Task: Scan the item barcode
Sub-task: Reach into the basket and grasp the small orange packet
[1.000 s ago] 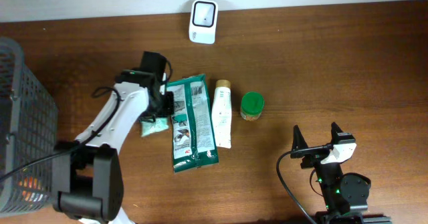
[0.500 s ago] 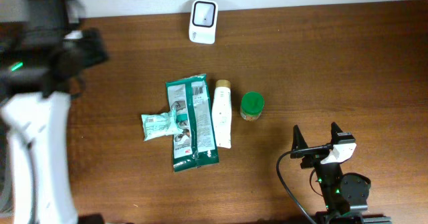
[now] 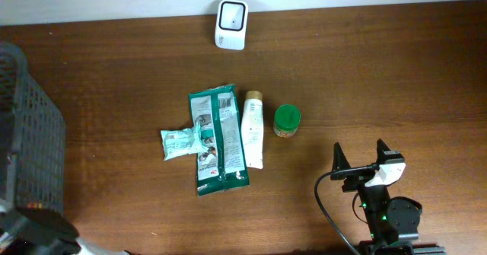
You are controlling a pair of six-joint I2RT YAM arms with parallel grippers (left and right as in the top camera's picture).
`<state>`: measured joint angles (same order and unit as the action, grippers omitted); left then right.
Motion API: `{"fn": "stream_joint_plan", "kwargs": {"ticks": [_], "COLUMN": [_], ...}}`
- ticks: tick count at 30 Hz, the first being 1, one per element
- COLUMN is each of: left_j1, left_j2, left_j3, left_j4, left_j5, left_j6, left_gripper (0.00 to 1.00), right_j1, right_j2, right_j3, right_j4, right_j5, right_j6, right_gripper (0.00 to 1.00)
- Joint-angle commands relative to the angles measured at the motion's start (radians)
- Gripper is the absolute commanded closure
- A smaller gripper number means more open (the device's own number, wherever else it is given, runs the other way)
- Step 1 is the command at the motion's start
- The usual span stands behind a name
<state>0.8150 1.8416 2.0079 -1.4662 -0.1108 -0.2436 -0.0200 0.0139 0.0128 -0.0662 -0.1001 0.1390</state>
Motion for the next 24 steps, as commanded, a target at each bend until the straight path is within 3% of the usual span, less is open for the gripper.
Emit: {"fn": "stream_joint_plan", "kwargs": {"ticks": [1,5,11,22,24], "left_j1": [0.04,0.112,0.151,0.149,0.149], "left_j2": [0.055,0.055,0.055,0.056,0.056], "left_j3": [-0.069,-0.298,-0.546,-0.708,-0.716], "left_j4": [-0.009,0.093,0.315,0.493,0.508], "left_j5": [0.004,-0.066,-0.039,0.01,0.045], "left_j6": [0.013,0.013,0.036,0.035,0.035], "left_gripper": [0.34,0.33,0.33,0.23,0.32], "right_j1": [-0.006,-0.006,-0.006,-0.006,-0.006], "right_j2": [-0.007,-0.007,-0.007,-0.007,-0.007], "right_j3": [-0.007,-0.007,-0.007,-0.007,-0.007], "right_j4": [-0.002,-0.002,-0.002,-0.002,-0.002], "right_j5": [-0.012,-0.013,-0.013,-0.013,-0.013], "right_j6": [0.008,0.008,0.008,0.008,0.008], "right_gripper": [0.02,0.02,0.02,0.02,0.02]}}
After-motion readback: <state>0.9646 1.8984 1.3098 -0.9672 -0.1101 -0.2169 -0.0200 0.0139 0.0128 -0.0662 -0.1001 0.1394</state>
